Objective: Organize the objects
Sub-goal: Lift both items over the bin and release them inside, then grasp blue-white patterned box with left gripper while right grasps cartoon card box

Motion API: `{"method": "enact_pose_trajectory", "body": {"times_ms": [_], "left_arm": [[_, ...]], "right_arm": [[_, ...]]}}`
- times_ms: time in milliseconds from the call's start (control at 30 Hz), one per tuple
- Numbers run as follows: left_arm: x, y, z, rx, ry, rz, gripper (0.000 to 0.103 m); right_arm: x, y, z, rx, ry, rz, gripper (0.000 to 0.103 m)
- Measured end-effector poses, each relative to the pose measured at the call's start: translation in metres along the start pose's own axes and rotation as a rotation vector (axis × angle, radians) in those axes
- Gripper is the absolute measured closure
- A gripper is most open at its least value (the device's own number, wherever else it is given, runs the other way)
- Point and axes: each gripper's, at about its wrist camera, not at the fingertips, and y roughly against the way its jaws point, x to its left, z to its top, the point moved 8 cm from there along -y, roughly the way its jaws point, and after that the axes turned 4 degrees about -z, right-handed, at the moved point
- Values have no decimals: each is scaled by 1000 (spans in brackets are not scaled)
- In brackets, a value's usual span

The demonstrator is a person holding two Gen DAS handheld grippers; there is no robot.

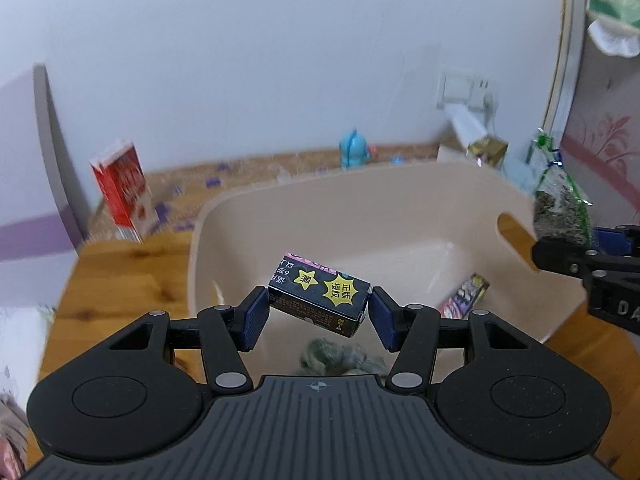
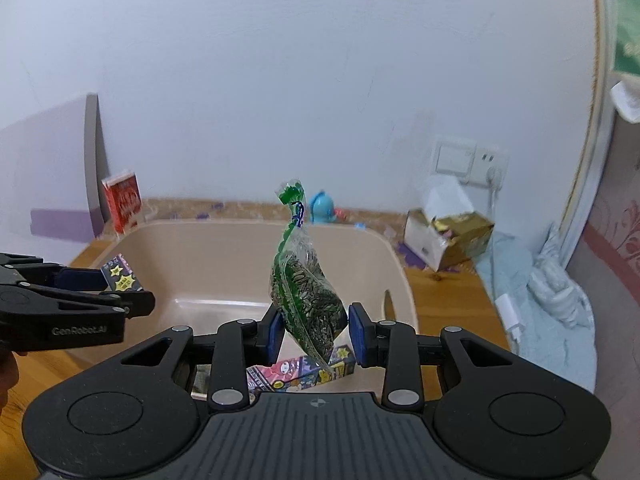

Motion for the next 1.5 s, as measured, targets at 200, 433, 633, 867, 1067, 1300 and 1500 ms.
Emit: {"method": "enact_pose_trajectory", "body": {"times_ms": [200, 433, 633, 867, 1067, 1300, 1500], "left_arm": [[-7, -25, -9, 56, -52, 62, 46], [-11, -9, -7, 29, -38, 63, 24], [-16, 28, -7, -24, -9, 78, 17], [-18, 71, -30, -44, 60, 84, 15], [-31, 92, -59, -64, 77, 92, 14], [-56, 86, -98, -39, 97, 51, 14], [-77, 60, -122, 0, 80, 12, 14]], "right_arm": [[4, -35, -16, 90, 16, 6, 69], [4, -21, -12, 46, 37, -7, 35], [-3, 14, -6, -12, 46, -16, 21], [-14, 47, -29, -24, 39, -27, 6], [-26, 66, -60, -3, 50, -44, 1], [-37, 64, -109, 83, 23, -44, 0], [-41, 51, -148, 175, 21, -19, 0]]}}
